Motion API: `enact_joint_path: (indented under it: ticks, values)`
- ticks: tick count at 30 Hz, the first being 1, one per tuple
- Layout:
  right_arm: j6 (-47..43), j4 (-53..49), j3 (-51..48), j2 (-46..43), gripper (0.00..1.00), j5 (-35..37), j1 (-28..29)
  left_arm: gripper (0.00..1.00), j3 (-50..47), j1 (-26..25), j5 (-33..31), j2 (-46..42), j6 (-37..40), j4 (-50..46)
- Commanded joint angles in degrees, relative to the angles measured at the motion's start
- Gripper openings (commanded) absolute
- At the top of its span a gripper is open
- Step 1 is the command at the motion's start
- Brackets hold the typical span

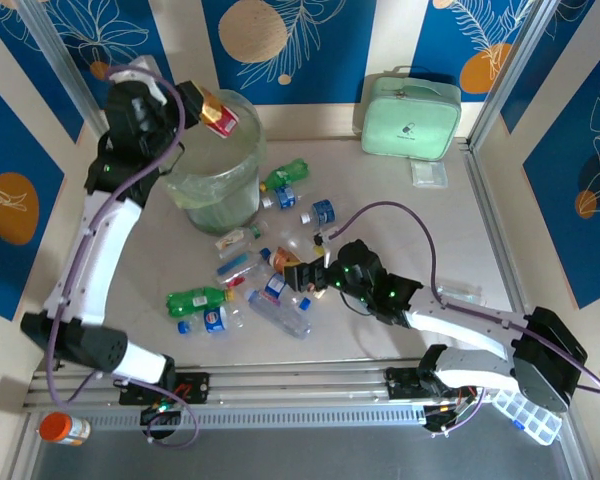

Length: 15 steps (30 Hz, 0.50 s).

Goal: Put the plastic bottles in the bin

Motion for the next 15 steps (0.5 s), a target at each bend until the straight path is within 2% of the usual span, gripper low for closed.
enact_joint_path:
  ticks: [1, 5, 15]
  values:
    - [-2.1, -0.6, 2.8, 1.1, 0.95, 3.7, 1.3, 0.0, 7.9, 2.7, 1.6, 6.7, -3.0, -12.6]
    - [-2.4, -1.4, 3.5, 2.3, 0.95, 6.2, 1.8, 0.0, 14.9, 4.7, 4.8, 14.7, -5.1, -21.1]
    - [-1.7, -4.0, 5.6, 5.2, 0.95, 6.5, 1.4, 0.0, 11.5, 5.0, 5.9, 22.6, -4.2, -22.9]
